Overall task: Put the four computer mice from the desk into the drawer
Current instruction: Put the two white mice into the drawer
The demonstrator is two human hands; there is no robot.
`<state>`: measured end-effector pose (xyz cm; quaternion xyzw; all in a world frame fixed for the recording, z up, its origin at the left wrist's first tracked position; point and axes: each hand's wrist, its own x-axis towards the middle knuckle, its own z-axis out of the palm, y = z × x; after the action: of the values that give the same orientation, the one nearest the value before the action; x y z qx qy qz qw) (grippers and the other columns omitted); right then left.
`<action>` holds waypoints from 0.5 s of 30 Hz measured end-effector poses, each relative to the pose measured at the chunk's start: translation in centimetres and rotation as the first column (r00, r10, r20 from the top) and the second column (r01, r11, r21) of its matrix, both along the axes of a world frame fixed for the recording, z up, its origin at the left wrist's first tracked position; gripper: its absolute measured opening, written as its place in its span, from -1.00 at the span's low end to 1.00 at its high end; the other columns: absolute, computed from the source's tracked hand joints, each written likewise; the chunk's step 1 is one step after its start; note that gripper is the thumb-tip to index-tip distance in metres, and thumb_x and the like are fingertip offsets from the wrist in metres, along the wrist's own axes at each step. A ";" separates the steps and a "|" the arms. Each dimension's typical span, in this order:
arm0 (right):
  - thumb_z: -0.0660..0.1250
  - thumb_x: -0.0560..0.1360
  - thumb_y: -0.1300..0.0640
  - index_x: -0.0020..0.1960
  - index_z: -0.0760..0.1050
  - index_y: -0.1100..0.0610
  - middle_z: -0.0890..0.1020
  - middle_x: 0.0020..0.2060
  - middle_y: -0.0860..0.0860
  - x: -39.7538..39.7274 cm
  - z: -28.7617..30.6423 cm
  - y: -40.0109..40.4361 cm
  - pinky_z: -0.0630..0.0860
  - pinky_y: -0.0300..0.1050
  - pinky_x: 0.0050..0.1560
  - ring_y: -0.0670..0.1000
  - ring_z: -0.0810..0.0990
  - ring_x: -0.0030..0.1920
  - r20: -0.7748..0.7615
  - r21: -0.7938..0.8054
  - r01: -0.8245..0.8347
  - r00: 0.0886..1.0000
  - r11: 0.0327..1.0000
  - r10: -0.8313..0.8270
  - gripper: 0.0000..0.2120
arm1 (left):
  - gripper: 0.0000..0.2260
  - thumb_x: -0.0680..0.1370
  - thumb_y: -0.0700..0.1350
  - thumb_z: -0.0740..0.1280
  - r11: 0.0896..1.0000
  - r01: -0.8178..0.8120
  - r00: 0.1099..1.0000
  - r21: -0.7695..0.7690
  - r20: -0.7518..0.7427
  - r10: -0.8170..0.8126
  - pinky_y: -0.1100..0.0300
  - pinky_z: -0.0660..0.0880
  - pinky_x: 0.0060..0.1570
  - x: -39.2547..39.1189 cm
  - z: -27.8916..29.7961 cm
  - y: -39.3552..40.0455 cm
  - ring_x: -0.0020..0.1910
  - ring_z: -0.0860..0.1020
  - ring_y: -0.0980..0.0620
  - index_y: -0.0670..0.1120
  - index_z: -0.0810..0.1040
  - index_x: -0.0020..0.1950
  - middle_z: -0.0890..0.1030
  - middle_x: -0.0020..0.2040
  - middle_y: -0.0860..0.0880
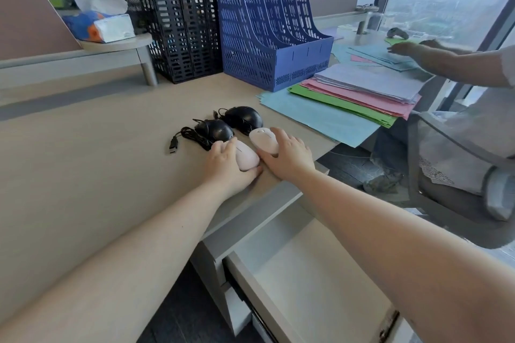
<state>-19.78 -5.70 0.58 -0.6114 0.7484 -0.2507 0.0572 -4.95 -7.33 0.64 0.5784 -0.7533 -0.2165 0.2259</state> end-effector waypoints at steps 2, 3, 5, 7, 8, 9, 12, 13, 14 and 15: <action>0.22 0.51 -0.20 0.42 0.29 -0.02 0.55 0.26 0.08 -0.2 -0.1 0.1 0.37 0.06 0.24 0.20 0.45 0.29 0.026 -0.005 -0.003 1.000 1.000 0.003 -0.46 | -0.13 0.34 0.13 0.49 0.999 -0.033 0.999 0.007 -0.039 0.034 0.18 0.21 0.38 -0.1 0.1 -0.1 0.41 0.26 -0.06 -0.05 0.14 0.52 0.30 0.37 -0.16; 0.24 0.51 -0.17 0.43 0.28 -0.02 0.54 0.28 0.08 -0.3 -0.1 0.2 0.37 0.05 0.25 0.20 0.44 0.31 0.053 -0.001 -0.012 0.999 1.000 0.012 -0.46 | -0.12 0.32 0.11 0.51 0.999 -0.045 0.998 0.009 -0.049 0.046 0.19 0.24 0.35 -0.2 0.3 0.0 0.38 0.29 -0.05 -0.04 0.14 0.52 0.31 0.35 -0.16; 0.27 0.51 -0.15 0.45 0.27 -0.01 0.52 0.31 0.08 -0.7 0.2 0.6 0.36 0.04 0.28 0.19 0.40 0.35 0.147 0.026 -0.031 0.989 0.999 0.027 -0.43 | -0.10 0.29 0.09 0.52 0.998 -0.052 0.997 0.017 -0.053 0.053 0.20 0.27 0.32 -0.5 0.6 0.6 0.35 0.32 -0.06 -0.02 0.14 0.51 0.30 0.33 -0.16; 0.31 0.48 -0.16 0.47 0.25 -0.04 0.51 0.33 0.08 -1.5 0.8 1.3 0.40 0.06 0.30 0.17 0.41 0.36 0.252 0.043 -0.028 0.967 0.999 0.017 -0.39 | -0.08 0.27 0.09 0.54 0.999 -0.037 0.999 -0.005 -0.036 0.037 0.21 0.28 0.32 -1.0 1.1 1.6 0.34 0.33 -0.08 -0.02 0.14 0.51 0.28 0.32 -0.15; 0.32 0.47 -0.15 0.47 0.25 -0.05 0.51 0.33 0.08 -2.1 1.2 1.9 0.42 0.07 0.30 0.16 0.43 0.35 0.289 0.046 -0.017 0.957 0.999 0.003 -0.38 | -0.07 0.26 0.10 0.54 1.000 -0.022 0.999 -0.021 -0.029 0.022 0.21 0.27 0.32 -1.3 1.3 2.1 0.35 0.32 -0.07 -0.03 0.14 0.51 0.27 0.32 -0.14; 0.34 0.47 -0.12 0.47 0.26 -0.06 0.51 0.33 0.08 -2.7 1.5 2.5 0.43 0.07 0.30 0.15 0.45 0.33 0.314 0.040 0.000 0.949 0.999 -0.012 -0.39 | -0.06 0.26 0.10 0.54 0.999 -0.005 1.000 -0.035 -0.029 0.004 0.20 0.26 0.34 -1.7 1.6 2.7 0.36 0.30 -0.07 -0.03 0.13 0.52 0.26 0.32 -0.13; 0.36 0.48 -0.03 0.46 0.29 -0.04 0.54 0.30 0.07 -4.8 2.2 4.9 0.47 0.04 0.22 0.11 0.51 0.23 0.351 0.005 0.065 0.934 0.998 -0.062 -0.42 | -0.05 0.28 0.13 0.53 0.998 0.038 0.999 -0.049 -0.033 -0.039 0.18 0.23 0.38 -3.0 2.1 4.9 0.39 0.25 -0.06 -0.04 0.11 0.53 0.22 0.33 -0.12; 0.37 0.48 -0.03 0.45 0.30 -0.04 0.55 0.28 0.07 -5.5 2.2 5.8 0.50 0.00 0.15 0.08 0.53 0.15 0.363 0.001 0.081 0.929 0.997 -0.076 -0.43 | -0.06 0.29 0.13 0.53 0.998 0.047 0.998 -0.048 -0.029 -0.048 0.17 0.24 0.37 -3.5 2.1 5.7 0.40 0.24 -0.05 -0.04 0.10 0.52 0.21 0.34 -0.11; 0.37 0.48 -0.03 0.44 0.31 -0.05 0.55 0.26 0.06 -6.1 2.0 6.9 0.52 -0.07 0.04 0.05 0.54 0.05 0.371 0.002 0.089 0.925 0.996 -0.083 -0.44 | -0.07 0.29 0.13 0.52 0.997 0.055 0.998 -0.045 -0.026 -0.056 0.16 0.27 0.36 -3.9 2.1 6.6 0.40 0.23 -0.05 -0.03 0.11 0.52 0.21 0.34 -0.10; 0.38 0.47 -0.02 0.43 0.32 -0.05 0.55 0.25 0.06 -6.6 1.7 8.0 0.50 -0.17 -0.09 0.02 0.53 -0.04 0.370 0.008 0.091 0.925 0.996 -0.088 -0.45 | -0.09 0.29 0.14 0.52 0.997 0.065 0.998 -0.046 -0.021 -0.066 0.14 0.30 0.34 -4.4 1.9 7.5 0.39 0.24 -0.06 -0.03 0.13 0.51 0.21 0.33 -0.09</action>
<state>-26.37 2.32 2.25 -0.5188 0.7502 -0.3670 0.1828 -9.32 0.16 2.56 0.5459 -0.7739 -0.2131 0.2401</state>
